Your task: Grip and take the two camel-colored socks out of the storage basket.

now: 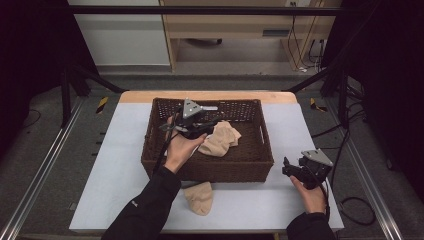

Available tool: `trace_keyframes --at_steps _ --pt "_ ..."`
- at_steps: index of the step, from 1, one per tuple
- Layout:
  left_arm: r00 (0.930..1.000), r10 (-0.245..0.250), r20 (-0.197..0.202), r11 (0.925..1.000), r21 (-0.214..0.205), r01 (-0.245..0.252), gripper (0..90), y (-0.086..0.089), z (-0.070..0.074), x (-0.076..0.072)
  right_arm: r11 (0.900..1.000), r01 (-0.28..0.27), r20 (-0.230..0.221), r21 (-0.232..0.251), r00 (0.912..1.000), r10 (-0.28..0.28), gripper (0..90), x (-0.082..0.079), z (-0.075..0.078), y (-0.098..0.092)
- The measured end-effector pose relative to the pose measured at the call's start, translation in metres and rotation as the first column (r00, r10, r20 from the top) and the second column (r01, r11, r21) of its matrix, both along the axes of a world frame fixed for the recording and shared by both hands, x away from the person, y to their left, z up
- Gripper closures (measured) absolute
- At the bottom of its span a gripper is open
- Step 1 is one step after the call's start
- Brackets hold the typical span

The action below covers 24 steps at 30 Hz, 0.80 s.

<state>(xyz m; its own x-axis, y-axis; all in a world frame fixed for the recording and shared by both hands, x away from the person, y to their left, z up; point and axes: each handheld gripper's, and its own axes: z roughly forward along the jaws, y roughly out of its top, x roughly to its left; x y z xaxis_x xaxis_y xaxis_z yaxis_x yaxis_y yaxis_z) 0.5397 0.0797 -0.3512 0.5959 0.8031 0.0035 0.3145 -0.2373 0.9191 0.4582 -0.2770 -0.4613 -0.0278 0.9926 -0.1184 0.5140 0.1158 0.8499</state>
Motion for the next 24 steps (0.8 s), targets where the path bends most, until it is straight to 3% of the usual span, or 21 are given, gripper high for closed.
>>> trace_keyframes --at_steps 9,16,19,24 --pt "0.9995 0.023 -0.023 0.997 0.074 -0.021 48.9 -0.014 -0.028 0.022 1.0 0.001 -0.007 -0.001 1.0 -0.001 3.9 0.001 -0.001 -0.001" --pt "0.9945 0.033 -0.099 0.9858 0.167 -0.016 53.3 -0.023 -0.052 0.033 1.0 0.006 -0.004 -0.001 1.0 -0.006 3.8 0.001 -0.001 -0.002" --pt "0.9918 0.021 -0.126 0.9828 0.185 0.003 54.6 -0.026 -0.059 0.034 1.0 0.0 -0.002 -0.006 1.0 0.0 3.9 0.001 -0.001 -0.001" --pt "0.9906 -0.007 -0.137 0.9875 0.155 0.029 53.1 -0.028 -0.058 0.035 1.0 0.003 -0.008 -0.003 1.0 -0.003 3.9 0.002 -0.002 -0.001"
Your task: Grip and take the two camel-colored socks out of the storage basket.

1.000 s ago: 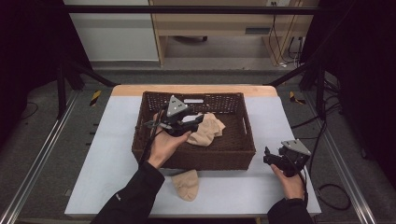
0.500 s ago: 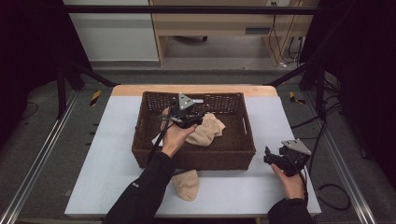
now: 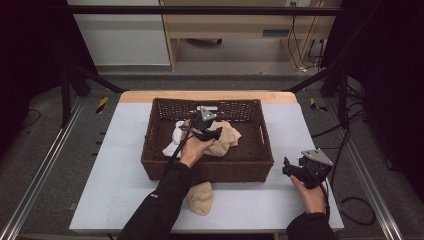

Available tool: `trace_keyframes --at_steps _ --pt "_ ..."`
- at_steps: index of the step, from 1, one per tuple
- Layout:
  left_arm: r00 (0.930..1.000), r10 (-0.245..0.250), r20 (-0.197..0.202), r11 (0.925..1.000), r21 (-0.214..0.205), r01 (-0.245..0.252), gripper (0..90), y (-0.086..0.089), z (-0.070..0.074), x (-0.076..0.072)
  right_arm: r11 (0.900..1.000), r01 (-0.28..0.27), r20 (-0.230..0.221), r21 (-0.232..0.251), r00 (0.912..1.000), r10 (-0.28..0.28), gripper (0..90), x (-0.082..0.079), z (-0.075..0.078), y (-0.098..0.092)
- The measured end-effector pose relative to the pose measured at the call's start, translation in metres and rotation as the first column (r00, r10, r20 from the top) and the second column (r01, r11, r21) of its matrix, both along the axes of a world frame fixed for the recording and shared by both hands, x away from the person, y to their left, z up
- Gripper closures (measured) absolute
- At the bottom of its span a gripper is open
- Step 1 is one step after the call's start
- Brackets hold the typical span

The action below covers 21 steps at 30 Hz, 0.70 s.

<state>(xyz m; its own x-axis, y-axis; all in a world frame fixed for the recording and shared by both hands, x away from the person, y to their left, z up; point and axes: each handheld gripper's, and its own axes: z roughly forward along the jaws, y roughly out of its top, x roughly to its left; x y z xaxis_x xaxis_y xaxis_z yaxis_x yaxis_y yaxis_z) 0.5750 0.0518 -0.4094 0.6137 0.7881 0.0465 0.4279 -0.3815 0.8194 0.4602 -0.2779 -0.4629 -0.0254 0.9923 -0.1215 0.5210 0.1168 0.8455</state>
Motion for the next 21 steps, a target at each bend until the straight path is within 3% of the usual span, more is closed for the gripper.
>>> trace_keyframes --at_steps 5,8,11,15,21 --pt "1.0 -0.005 0.003 1.0 0.007 0.005 46.5 -0.007 -0.007 0.006 1.0 0.0 -0.001 -0.001 1.0 0.0 3.9 0.0 0.0 0.001" --pt "0.9999 -0.011 0.0 0.9994 0.032 0.011 43.3 -0.008 -0.01 0.009 1.0 0.0 0.0 0.0 1.0 0.0 4.0 -0.001 0.0 0.001" --pt "0.9995 -0.02 -0.024 0.9971 0.073 0.021 40.1 -0.009 -0.015 0.01 1.0 0.0 0.0 -0.004 1.0 0.0 4.1 -0.001 0.0 0.001" --pt "0.999 -0.029 -0.036 0.9869 0.158 0.034 35.3 -0.01 -0.02 0.008 1.0 0.003 0.001 -0.002 1.0 -0.003 4.1 -0.001 0.001 0.0" --pt "0.9941 -0.035 -0.103 0.9826 0.178 0.053 30.6 -0.009 -0.027 0.01 1.0 0.002 -0.002 -0.007 1.0 -0.002 4.1 -0.001 0.0 0.0"
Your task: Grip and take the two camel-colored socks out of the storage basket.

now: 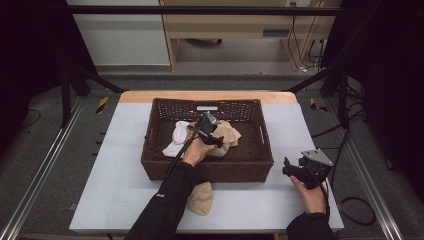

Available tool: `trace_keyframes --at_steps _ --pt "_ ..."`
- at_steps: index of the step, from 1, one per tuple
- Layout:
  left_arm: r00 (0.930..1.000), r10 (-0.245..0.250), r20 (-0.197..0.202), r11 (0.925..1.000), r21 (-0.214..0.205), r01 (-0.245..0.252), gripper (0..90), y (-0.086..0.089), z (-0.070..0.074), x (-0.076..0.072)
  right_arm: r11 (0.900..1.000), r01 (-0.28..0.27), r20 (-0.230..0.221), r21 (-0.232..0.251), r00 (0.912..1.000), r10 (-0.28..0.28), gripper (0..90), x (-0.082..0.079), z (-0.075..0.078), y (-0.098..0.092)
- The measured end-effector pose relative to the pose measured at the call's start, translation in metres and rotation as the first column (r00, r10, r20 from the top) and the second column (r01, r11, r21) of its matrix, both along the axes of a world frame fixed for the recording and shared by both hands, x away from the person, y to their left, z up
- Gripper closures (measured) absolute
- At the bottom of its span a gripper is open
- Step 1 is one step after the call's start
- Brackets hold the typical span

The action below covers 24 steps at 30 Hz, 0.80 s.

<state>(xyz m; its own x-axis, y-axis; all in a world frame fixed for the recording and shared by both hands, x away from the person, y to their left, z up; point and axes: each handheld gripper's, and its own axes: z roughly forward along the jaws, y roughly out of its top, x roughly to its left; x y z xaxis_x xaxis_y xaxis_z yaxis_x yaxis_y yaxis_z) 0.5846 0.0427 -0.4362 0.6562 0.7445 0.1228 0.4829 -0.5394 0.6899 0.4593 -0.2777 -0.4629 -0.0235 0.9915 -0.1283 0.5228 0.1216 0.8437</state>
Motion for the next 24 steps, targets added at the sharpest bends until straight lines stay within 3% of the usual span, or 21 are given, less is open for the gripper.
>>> trace_keyframes --at_steps 3,5,8,12,18,21,24 --pt "0.9991 -0.02 -0.038 0.9998 0.002 0.02 29.8 -0.0007 -0.0041 0.0003 1.0 -0.003 -0.005 -0.004 1.0 0.003 4.1 0.0003 -0.0005 0.0004" --pt "0.999 -0.015 -0.041 0.999 0.041 0.017 30.9 -0.0007 -0.0056 -0.0001 1.0 -0.003 -0.008 -0.002 1.0 0.003 4.2 0.0003 -0.0007 0.0005" --pt "0.9965 -0.011 -0.082 0.9989 0.045 0.015 36.5 0.0004 -0.0072 -0.0001 1.0 -0.003 -0.005 -0.004 1.0 0.003 4.1 0.0002 -0.0005 0.0002" --pt "0.9878 0.002 -0.155 0.9992 0.04 0.004 53.2 0.0009 -0.0089 -0.0009 1.0 -0.001 -0.009 0.003 1.0 0.001 4.1 0.0002 -0.0008 0.0" --pt "0.9733 0.05 -0.224 0.9973 0.063 -0.037 76.5 0.0012 -0.0062 -0.0032 1.0 0.002 -0.004 0.003 1.0 -0.002 4.3 0.0 -0.0002 0.0001" --pt "0.9644 0.072 -0.254 0.9969 0.049 -0.062 87.7 0.0023 -0.0035 -0.004 1.0 0.003 0.006 0.003 1.0 -0.003 4.2 -0.0008 0.0009 -0.0007" --pt "0.9611 0.066 -0.268 0.9977 0.003 -0.068 89.8 0.0054 -0.0008 -0.0048 1.0 0.001 0.001 0.002 1.0 -0.001 4.3 -0.0008 0.0005 -0.0005"
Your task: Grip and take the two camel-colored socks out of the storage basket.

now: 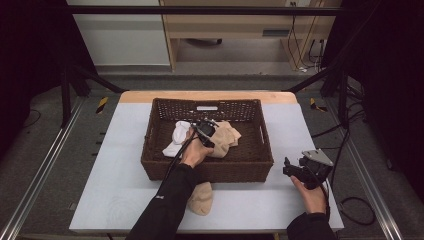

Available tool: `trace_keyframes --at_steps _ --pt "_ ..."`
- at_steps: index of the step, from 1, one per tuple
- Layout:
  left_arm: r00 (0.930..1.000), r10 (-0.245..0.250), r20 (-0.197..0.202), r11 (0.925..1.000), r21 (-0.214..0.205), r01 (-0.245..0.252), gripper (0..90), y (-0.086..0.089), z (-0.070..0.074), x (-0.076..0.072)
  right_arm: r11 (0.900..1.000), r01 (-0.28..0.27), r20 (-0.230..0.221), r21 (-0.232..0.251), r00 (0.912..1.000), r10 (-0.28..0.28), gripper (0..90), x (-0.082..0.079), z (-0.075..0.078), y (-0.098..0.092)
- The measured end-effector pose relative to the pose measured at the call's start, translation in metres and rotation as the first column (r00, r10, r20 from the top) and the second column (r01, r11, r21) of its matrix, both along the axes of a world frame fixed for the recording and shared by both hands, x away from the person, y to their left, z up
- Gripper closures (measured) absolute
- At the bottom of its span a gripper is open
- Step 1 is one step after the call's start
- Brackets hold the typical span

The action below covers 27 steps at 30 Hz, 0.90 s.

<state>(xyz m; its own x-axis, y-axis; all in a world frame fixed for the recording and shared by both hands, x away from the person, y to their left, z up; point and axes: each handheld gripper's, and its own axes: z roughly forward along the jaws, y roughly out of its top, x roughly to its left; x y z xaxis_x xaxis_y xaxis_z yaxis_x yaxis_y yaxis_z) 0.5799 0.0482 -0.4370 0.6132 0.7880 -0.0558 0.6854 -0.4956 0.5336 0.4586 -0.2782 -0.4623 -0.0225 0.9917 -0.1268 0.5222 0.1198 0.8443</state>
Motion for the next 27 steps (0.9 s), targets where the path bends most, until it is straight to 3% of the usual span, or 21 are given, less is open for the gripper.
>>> trace_keyframes --at_steps 3,4,7,10,12,14,16,21,23,27 --pt "0.9998 -0.004 0.018 0.9999 -0.01 0.004 89.7 0.001 0.001 0.001 1.0 0.0 -0.003 0.0 1.0 0.0 4.5 0.0 0.0 0.001" --pt "0.9993 -0.005 0.037 0.9998 -0.02 0.006 83.9 0.0 0.0 0.002 1.0 0.001 -0.002 0.001 1.0 -0.001 4.4 0.0 0.0 0.0" --pt "0.9922 -0.048 0.115 0.9988 0.016 0.046 41.2 -0.001 -0.007 0.004 1.0 0.007 0.002 0.004 1.0 -0.007 4.2 0.0 0.001 0.0" --pt "0.9891 -0.057 0.136 0.9984 0.004 0.057 29.0 -0.001 -0.009 0.006 1.0 0.004 0.001 0.002 1.0 -0.004 4.2 0.0 0.0 0.0" --pt "0.9907 -0.08 0.11 0.9967 -0.002 0.081 31.4 -0.002 -0.012 0.007 1.0 0.0 0.0 0.001 1.0 0.0 4.4 0.0 0.0 0.0" --pt "0.9918 -0.096 0.085 0.9954 0.014 0.095 41.5 -0.002 -0.014 0.006 1.0 0.0 -0.001 0.001 1.0 0.0 4.4 0.0 0.0 0.0" --pt "0.9912 -0.103 0.083 0.994 0.045 0.1 52.1 -0.002 -0.013 0.006 1.0 -0.001 0.001 0.003 1.0 0.001 4.4 0.0 0.0 0.0" --pt "0.9931 -0.086 0.08 0.9944 0.068 0.08 76.3 -0.001 -0.008 0.003 1.0 0.001 -0.002 0.0 1.0 -0.001 4.4 0.0 0.0 0.0" --pt "0.9953 -0.069 0.068 0.9961 0.059 0.065 84.4 -0.001 -0.004 0.002 1.0 0.001 -0.002 0.0 1.0 -0.001 4.5 0.0 0.0 0.001" --pt "0.9969 -0.029 0.073 0.9996 0.006 0.028 86.8 0.0 0.002 0.0 1.0 0.002 -0.006 0.001 1.0 -0.002 4.5 0.0 0.0 0.0"
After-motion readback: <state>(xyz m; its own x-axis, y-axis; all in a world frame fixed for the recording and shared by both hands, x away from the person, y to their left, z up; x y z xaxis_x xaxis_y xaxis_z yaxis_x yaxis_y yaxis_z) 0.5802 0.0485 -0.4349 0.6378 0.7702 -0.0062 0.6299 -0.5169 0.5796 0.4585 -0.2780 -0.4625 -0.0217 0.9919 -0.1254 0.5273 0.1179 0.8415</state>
